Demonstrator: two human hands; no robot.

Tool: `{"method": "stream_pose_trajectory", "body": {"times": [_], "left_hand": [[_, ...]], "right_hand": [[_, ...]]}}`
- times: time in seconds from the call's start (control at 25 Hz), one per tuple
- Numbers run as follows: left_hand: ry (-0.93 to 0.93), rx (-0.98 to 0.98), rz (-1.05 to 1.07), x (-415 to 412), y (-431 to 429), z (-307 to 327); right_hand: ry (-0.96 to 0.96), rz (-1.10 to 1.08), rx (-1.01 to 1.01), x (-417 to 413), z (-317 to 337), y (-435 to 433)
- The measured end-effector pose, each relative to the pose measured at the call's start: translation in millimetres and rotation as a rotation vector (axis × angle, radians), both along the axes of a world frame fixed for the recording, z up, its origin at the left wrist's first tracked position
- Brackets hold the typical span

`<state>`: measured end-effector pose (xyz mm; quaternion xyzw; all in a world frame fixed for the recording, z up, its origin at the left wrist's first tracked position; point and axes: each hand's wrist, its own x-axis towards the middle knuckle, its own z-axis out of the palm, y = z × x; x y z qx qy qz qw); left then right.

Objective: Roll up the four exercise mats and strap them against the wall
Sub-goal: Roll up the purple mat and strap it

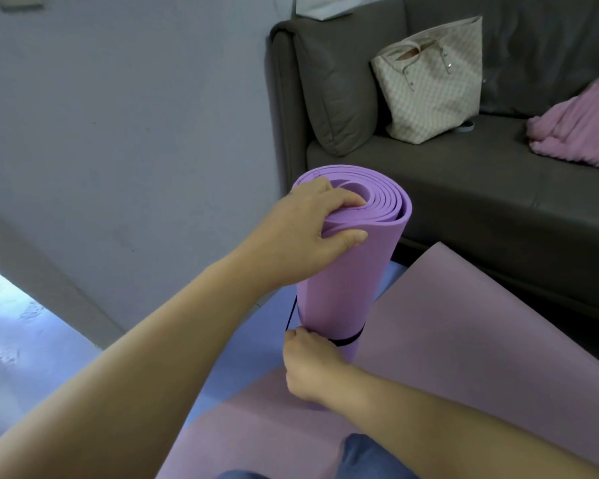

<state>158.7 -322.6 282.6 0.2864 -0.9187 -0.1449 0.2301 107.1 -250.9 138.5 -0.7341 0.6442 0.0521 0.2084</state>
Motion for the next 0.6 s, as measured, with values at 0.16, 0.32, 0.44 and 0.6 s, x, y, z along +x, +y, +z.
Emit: {"method": "stream_pose_trajectory", "body": {"times": [0.16,0.32,0.44,0.6], "left_hand": [[-0.023,0.01,-0.004,-1,-2,3],[-0.039,0.021,-0.013,1,3,2],[-0.054,0.011,-0.025,1,5,1],[-0.022,0.018,-0.013,12,-4,1]], "right_hand": [[0.134,-0.043,-0.031,14,-9,-17],[0.147,-0.151,-0.003,31,-24,-39],[0.139,-0.2,0.01,37,-29,-45],[0.018,-0.062,0.022,28,-21,-30]]}}
